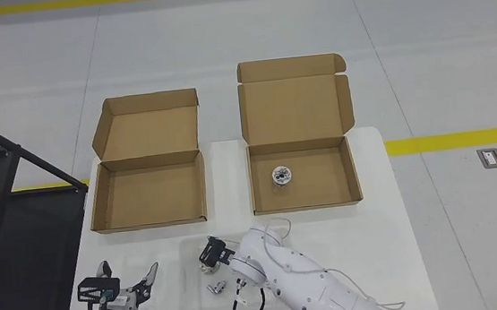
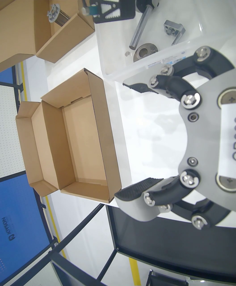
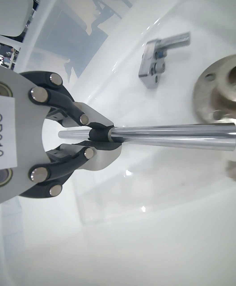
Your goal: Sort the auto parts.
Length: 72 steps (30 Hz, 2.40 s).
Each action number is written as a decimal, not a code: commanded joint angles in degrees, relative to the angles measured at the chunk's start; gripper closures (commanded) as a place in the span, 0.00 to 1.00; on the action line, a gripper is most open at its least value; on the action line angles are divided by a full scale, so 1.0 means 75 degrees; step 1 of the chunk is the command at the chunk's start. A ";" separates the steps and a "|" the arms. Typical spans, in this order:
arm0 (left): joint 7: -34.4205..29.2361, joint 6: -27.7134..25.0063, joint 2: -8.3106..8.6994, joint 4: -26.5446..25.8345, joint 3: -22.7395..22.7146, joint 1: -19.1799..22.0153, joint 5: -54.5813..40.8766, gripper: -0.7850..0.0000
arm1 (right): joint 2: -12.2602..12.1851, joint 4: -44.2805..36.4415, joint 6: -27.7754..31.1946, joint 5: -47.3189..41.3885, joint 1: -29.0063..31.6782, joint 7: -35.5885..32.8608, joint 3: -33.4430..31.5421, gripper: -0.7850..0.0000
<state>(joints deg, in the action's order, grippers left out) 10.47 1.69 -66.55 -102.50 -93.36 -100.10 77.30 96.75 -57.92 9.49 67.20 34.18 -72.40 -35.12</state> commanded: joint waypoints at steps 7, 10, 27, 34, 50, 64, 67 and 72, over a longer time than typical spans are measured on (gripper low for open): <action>0.0000 0.0000 0.0000 0.0000 0.0000 0.0000 0.0000 0.00 | -0.0584 -0.2505 0.0792 0.0678 0.0777 -0.0107 -0.1086 1.00; 0.0000 0.0000 0.0000 0.0000 0.0000 0.0000 0.0000 0.00 | -0.0841 -0.3829 0.0847 0.1299 0.1319 0.0132 -0.1702 1.00; 0.0000 0.0000 0.0000 0.0000 0.0000 0.0000 0.0000 0.00 | -0.1166 -0.5070 -0.1202 0.2448 0.1915 0.2766 -0.4127 1.00; 0.0000 0.0000 0.0000 0.0000 0.0000 0.0000 0.0000 0.00 | -0.1166 -0.5037 -0.1207 0.2429 0.1942 0.2805 -0.4126 1.00; 0.0000 0.0000 0.0000 0.0000 0.0000 0.0000 0.0000 0.00 | -0.1308 -0.0150 0.2048 0.3547 -0.0823 0.3321 -0.4228 1.00; 0.0000 0.0000 0.0000 0.0000 0.0000 0.0000 0.0000 0.00 | -0.0964 0.4053 0.2515 0.3524 -0.2611 0.3964 -0.3441 1.00; 0.0000 0.0000 0.0000 0.0000 0.0000 0.0000 0.0000 0.00 | -0.0883 0.4581 0.2405 0.3379 -0.2837 0.4168 -0.3391 0.57; 0.0000 0.0000 0.0000 0.0000 0.0000 0.0000 0.0000 0.00 | -0.0843 0.5128 0.2401 0.3169 -0.3094 0.4657 -0.3405 0.47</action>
<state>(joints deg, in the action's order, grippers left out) 10.47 1.69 -66.55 -102.50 -93.36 -100.10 77.30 90.45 -20.06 27.59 91.22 11.24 -38.21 -60.55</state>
